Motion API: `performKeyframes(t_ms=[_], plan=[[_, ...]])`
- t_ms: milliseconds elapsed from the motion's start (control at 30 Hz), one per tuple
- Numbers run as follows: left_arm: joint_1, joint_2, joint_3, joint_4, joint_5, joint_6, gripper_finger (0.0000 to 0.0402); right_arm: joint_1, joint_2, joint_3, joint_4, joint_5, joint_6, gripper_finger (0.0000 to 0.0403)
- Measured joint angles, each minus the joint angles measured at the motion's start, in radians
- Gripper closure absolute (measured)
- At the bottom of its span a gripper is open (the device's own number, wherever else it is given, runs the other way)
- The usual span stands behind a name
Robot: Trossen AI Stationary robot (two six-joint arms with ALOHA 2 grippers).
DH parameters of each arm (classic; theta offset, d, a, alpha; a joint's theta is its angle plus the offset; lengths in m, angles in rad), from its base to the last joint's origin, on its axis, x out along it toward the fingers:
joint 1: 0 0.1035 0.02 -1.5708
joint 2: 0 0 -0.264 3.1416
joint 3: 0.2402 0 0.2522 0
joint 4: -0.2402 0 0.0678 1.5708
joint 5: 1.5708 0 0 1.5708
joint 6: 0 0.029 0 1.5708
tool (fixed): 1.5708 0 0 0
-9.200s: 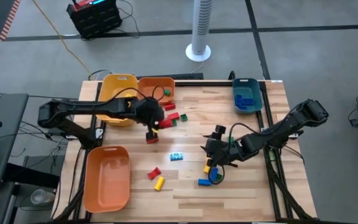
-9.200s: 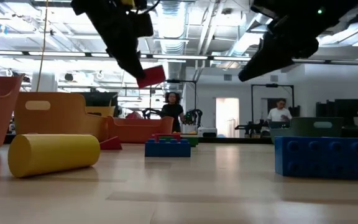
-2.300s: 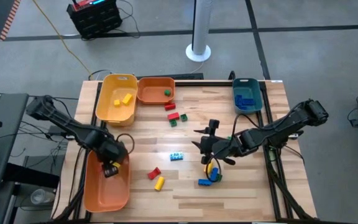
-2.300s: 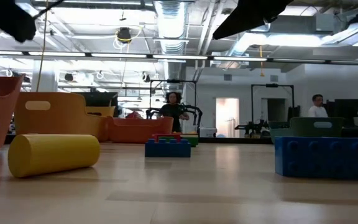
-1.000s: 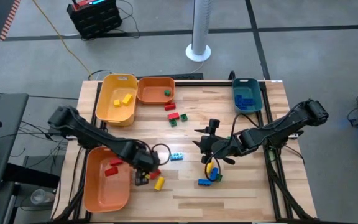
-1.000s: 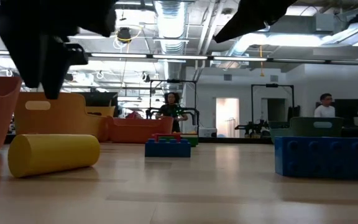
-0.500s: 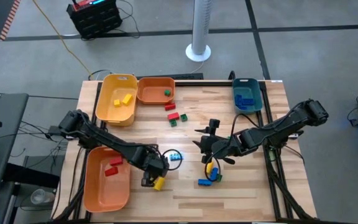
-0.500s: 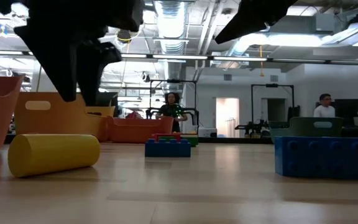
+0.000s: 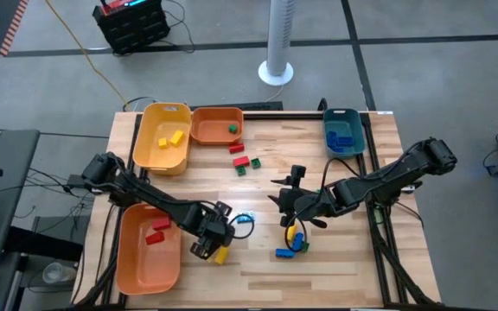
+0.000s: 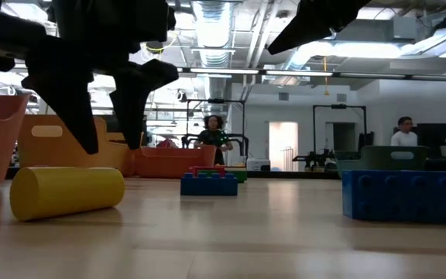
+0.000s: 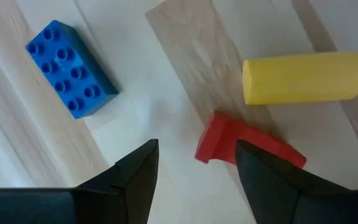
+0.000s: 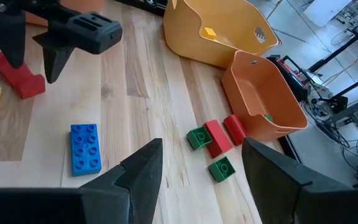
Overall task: Sort blocks
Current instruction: Put the red wooden block into the bottom orange bin
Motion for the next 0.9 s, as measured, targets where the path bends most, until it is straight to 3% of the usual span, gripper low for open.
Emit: performKeyframes(t_ms=[333, 633, 900], plan=[[0.014, 0.059, 0.0, 0.038, 0.04, 0.125, 0.0196, 0.0, 0.0, 0.0, 0.004, 0.0, 0.008, 0.0172], [0.026, 0.111, 0.002, 0.02, 0.059, 0.148, 0.0199, 0.0, 0.0, 0.0, 0.012, -0.001, 0.018, 0.0172], [0.027, 0.112, 0.001, 0.017, 0.068, 0.148, 0.028, 0.0, 0.0, 0.0, 0.015, 0.0, 0.018, 0.0172]])
